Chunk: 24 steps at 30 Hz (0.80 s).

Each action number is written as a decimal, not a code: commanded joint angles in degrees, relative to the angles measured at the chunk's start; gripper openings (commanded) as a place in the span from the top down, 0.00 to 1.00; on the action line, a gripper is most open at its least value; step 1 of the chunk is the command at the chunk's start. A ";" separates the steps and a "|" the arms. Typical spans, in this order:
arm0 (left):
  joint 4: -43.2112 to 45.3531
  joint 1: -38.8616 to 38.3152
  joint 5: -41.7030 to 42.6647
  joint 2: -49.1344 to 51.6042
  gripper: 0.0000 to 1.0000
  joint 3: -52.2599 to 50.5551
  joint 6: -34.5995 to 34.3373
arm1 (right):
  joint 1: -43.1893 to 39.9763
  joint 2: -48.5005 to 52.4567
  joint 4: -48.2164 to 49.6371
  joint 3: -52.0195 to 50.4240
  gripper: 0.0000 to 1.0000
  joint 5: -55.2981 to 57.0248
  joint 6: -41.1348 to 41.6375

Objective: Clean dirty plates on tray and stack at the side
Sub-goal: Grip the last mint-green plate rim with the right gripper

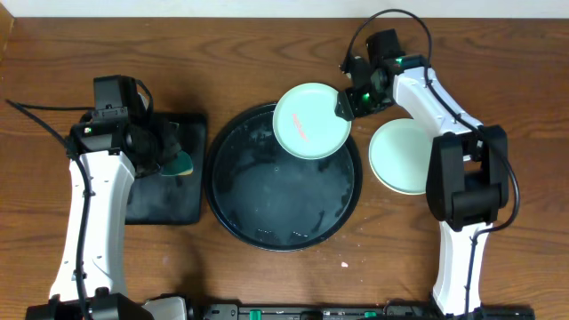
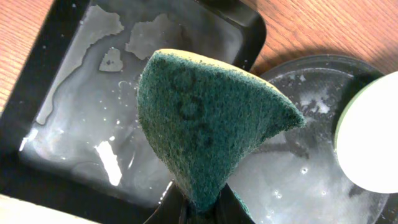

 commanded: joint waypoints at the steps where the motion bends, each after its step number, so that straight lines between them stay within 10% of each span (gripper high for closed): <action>1: -0.15 0.26 -2.43 -0.24 0.93 1.27 0.52 | 0.28 1.38 0.15 1.38 0.65 -1.09 -0.28; 5: -0.15 0.24 -2.43 -0.24 0.92 1.27 0.52 | 0.31 0.61 0.39 1.44 0.99 -1.60 2.97; 24: 0.52 -4.90 -5.09 0.35 0.93 1.27 -1.68 | 17.51 -7.13 -7.19 -10.03 0.99 4.09 35.28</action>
